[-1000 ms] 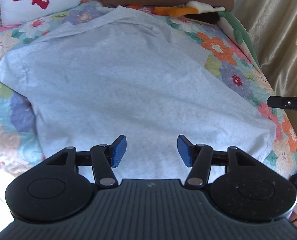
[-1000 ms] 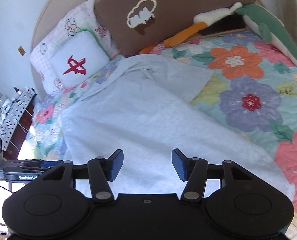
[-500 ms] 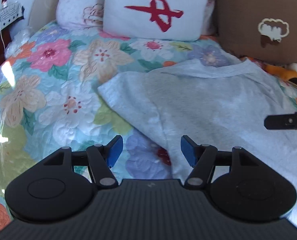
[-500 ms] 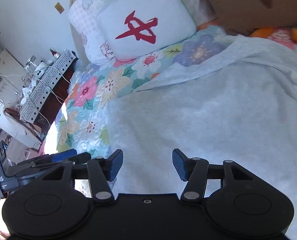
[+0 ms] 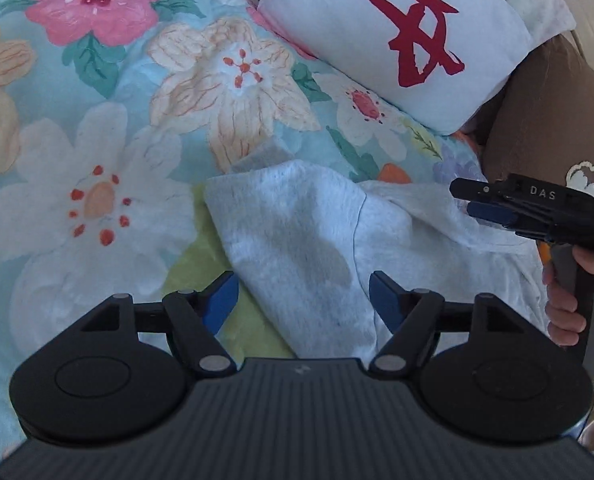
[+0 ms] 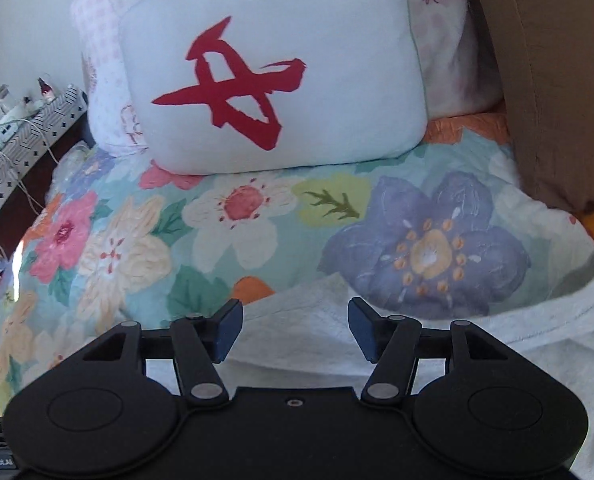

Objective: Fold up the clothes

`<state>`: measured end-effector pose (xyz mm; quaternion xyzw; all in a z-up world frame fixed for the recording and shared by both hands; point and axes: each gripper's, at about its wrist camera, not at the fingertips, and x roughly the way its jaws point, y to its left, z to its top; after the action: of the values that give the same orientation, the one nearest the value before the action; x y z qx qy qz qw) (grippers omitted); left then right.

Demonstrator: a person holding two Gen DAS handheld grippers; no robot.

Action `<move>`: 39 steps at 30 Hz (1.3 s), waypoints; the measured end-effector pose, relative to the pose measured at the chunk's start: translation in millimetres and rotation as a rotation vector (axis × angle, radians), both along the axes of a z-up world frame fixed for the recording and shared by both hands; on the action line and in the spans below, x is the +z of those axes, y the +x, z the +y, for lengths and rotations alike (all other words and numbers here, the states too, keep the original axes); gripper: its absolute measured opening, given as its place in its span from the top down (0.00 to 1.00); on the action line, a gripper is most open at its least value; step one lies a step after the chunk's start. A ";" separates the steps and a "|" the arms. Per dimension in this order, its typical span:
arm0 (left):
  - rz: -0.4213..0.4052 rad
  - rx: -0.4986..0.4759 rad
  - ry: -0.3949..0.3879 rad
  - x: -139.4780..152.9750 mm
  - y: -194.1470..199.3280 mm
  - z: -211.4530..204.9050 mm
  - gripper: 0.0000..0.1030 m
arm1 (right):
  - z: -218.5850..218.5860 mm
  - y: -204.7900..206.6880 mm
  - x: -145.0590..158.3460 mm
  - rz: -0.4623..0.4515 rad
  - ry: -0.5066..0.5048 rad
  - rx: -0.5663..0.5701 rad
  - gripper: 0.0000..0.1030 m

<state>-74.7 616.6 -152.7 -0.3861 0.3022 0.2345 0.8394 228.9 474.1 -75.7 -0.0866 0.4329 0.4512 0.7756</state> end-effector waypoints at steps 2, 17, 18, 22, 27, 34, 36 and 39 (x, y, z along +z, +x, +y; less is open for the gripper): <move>-0.011 0.010 0.009 -5.9 7.9 4.8 0.30 | 11.2 5.9 -12.2 0.013 -0.040 0.022 0.36; -0.100 0.019 0.238 31.7 7.5 13.0 0.79 | 4.6 12.6 14.9 -0.418 0.045 -0.024 0.90; -0.100 0.016 0.223 30.8 7.0 14.9 0.62 | 5.6 19.9 8.3 -0.399 0.017 -0.037 0.90; -0.029 0.035 0.130 7.9 10.3 22.2 0.45 | 6.1 35.3 -19.7 -0.321 -0.088 -0.093 0.90; -0.069 -0.005 0.070 -15.4 20.9 25.6 0.16 | -7.2 20.5 -0.4 -0.257 -0.033 -0.156 0.51; -0.078 -0.063 0.210 6.6 35.6 4.0 0.97 | -45.9 -14.5 20.2 -0.061 0.100 -0.120 0.36; -0.108 -0.023 0.301 32.2 22.0 -10.7 0.97 | -57.9 -21.3 16.6 -0.035 0.092 -0.138 0.36; -0.157 0.017 0.461 77.0 -0.8 -27.9 0.97 | -67.6 -23.9 2.0 0.043 0.075 -0.139 0.36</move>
<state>-75.5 588.7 -75.7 -0.2039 0.1714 0.2734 0.9243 204.9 406.5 -73.7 -0.0177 0.4370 0.4139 0.7984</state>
